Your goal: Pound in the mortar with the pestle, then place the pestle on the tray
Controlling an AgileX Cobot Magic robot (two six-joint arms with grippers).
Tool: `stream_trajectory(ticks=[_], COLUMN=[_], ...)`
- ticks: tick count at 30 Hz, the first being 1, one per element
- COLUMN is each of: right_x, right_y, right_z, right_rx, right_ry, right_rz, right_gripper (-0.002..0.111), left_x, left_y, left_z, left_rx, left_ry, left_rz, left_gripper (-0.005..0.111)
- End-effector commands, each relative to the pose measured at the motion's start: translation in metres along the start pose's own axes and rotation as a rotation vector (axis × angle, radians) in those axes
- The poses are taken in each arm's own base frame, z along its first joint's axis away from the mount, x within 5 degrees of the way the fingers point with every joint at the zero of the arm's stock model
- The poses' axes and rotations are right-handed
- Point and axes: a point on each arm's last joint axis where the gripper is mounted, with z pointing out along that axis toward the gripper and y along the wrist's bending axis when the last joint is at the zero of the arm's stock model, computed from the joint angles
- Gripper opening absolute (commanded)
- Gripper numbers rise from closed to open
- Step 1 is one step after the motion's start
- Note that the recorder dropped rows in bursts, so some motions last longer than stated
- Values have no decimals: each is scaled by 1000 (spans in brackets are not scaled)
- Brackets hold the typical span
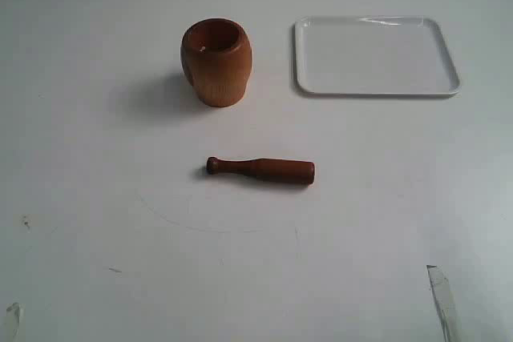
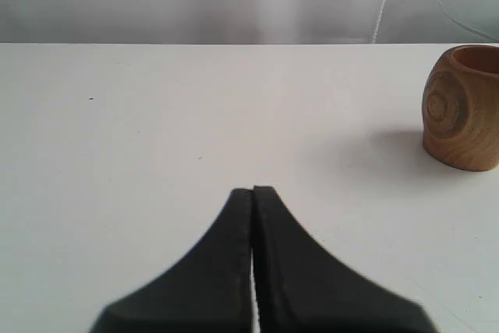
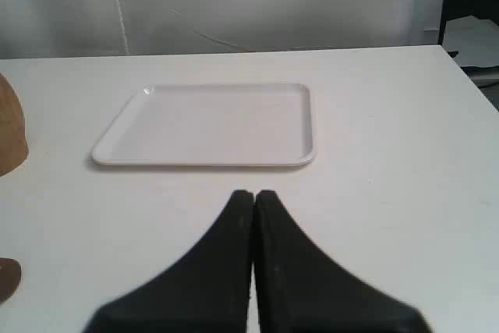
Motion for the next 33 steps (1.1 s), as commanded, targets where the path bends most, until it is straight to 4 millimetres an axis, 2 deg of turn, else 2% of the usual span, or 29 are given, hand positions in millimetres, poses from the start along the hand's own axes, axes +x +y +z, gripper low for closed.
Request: stream_trajectory(ticks=[1, 14, 16, 20, 22, 26, 30, 33], right_x=[1, 1, -3, -21, -32, -49, -68, -71], right_y=[0, 0, -1, 2, 10, 24, 39, 47], right_z=[0, 0, 0, -3, -7, -19, -46, -61], right_rx=[-1, -1, 9, 24, -27, -144, -355, -521], right_ry=[-3, -3, -44, -241, -385, -649, -991, -1128], right_rz=[4, 4, -65, -368, -435, -450, -310, -260], right_gripper=[0, 0, 0, 0, 0, 0, 0, 0], left_x=[0, 0, 0, 0, 0, 0, 0, 0], left_y=[-1, -1, -1, -1, -1, -1, -1, -1], left_z=[0, 0, 0, 0, 0, 0, 0, 0], left_rx=[8, 8, 8, 8, 8, 8, 8, 8], left_ry=[-7, -7, -7, -7, -7, -7, -7, -7], left_rz=[-12, -12, -12, -12, -12, -12, -12, -12], left_gripper=[0, 0, 0, 0, 0, 0, 0, 0])
